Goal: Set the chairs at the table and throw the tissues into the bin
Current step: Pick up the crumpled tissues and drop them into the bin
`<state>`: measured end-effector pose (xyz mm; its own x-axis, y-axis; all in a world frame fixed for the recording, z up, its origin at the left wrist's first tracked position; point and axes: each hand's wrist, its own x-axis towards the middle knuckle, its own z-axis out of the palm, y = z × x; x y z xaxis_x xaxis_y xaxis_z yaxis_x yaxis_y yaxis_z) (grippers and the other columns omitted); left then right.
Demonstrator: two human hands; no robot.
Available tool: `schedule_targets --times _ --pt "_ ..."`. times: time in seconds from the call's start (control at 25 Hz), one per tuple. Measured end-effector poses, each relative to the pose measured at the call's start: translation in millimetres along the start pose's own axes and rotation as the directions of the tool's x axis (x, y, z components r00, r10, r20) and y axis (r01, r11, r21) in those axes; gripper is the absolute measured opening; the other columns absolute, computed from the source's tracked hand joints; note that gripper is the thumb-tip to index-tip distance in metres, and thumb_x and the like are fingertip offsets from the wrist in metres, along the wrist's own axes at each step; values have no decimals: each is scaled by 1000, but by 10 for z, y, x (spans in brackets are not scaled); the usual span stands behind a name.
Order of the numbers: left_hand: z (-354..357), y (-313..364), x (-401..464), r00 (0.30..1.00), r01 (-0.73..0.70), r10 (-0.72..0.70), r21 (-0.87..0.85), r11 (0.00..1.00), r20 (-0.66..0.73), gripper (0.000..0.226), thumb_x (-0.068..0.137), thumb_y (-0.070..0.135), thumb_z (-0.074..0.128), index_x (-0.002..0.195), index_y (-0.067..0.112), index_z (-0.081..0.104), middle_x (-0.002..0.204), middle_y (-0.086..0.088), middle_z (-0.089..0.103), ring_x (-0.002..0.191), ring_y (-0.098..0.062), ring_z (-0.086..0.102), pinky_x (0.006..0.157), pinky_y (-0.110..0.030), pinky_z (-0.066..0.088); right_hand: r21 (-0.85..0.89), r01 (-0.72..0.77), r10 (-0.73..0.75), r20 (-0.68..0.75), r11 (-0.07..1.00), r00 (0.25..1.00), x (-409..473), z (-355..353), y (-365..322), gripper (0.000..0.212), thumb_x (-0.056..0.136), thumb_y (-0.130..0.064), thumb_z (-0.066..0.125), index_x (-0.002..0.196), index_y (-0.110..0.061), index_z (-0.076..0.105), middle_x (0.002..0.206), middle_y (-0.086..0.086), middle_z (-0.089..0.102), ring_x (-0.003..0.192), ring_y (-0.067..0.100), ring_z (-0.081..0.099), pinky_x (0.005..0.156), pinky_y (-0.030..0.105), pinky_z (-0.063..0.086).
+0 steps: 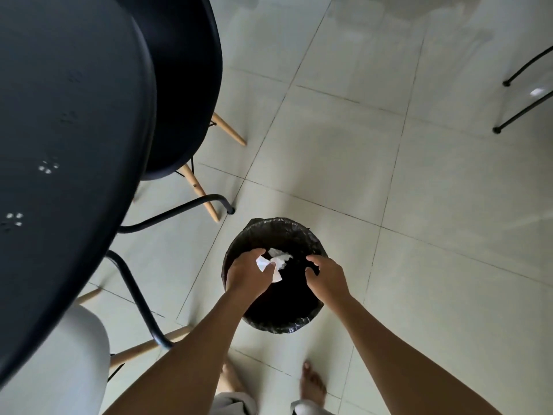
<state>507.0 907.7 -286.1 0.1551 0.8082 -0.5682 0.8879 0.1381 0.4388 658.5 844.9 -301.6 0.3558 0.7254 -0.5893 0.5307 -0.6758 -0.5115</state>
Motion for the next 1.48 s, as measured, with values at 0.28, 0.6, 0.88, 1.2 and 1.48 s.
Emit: schedule_targets --times 0.28,0.6,0.88,1.2,1.48 --pt "-811 611 -895 999 -33 33 20 999 -1 43 93 32 48 134 24 53 140 3 54 129 -17 51 108 -29 40 31 49 -46 -104 998 993 -764 -879 -659 37 88 -14 50 123 -13 62 123 9 66 115 22 61 100 31 48" --pt "-2138 1285 -1881 968 -27 39 51 998 -248 35 95 28 41 118 14 62 124 -8 58 111 -27 61 89 -36 52 -17 326 -323 -192 945 927 -1566 -1853 -2168 32 88 -9 50 116 -5 66 119 13 68 111 26 63 91 23 45" --pt "-3265 288 -2142 861 85 -163 -180 980 -481 31 93 27 45 111 11 65 122 -9 58 106 -30 63 88 -35 52 -125 561 -570 -53 818 820 -1746 -1340 -3533 29 88 -12 53 113 -10 66 115 12 69 108 25 63 92 29 47" --pt "-4123 -1268 -2296 745 331 -376 -184 926 -552 48 93 27 47 140 18 41 140 -8 35 128 -28 39 93 -38 48 -439 810 -742 373 389 558 -1859 -311 -4805 54 87 -16 55 139 -25 43 135 6 42 123 25 47 95 37 49" --pt "-4305 -1713 -1807 840 319 -352 -149 936 -413 58 96 33 40 151 37 20 161 -1 8 142 -33 24 104 -42 41 -669 734 -602 541 115 587 -1707 278 -5115 66 89 -7 46 143 -43 32 152 3 20 131 31 34 95 40 46"
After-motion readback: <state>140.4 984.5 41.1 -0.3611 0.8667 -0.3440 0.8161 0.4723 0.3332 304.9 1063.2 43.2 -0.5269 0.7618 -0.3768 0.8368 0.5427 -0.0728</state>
